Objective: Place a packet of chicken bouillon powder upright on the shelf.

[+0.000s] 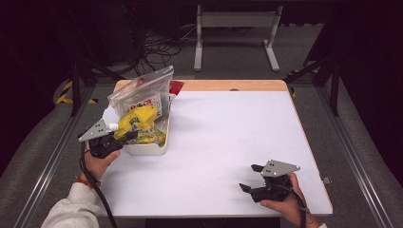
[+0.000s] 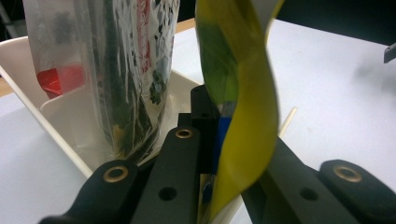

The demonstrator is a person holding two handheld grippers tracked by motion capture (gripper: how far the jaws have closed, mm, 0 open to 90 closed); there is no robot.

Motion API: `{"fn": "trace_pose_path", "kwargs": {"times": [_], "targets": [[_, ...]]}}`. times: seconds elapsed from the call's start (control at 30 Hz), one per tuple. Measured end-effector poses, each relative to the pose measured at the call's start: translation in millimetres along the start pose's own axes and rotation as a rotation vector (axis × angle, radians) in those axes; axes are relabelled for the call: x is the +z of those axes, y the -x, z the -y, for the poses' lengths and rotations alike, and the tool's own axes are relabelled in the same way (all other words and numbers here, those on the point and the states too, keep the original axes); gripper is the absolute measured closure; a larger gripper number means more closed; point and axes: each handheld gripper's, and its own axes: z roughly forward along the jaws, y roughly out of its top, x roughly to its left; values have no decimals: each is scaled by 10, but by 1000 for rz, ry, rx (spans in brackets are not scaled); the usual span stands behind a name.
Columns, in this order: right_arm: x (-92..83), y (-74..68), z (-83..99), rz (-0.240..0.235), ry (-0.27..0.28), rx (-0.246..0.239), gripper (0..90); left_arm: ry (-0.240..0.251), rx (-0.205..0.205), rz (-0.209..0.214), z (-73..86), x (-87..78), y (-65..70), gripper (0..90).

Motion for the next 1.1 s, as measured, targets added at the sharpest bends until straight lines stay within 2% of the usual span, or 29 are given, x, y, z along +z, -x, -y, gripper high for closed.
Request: {"fn": "trace_pose_path", "kwargs": {"times": [0.8,1.1], "targets": [[34,-12,-19,-5,-9,-21,219,-6,-36,-12,53,10,11,825],[50,-12,-35,-6,-12,-29,220,7,-50,-70,32,-29,60,743]]}}
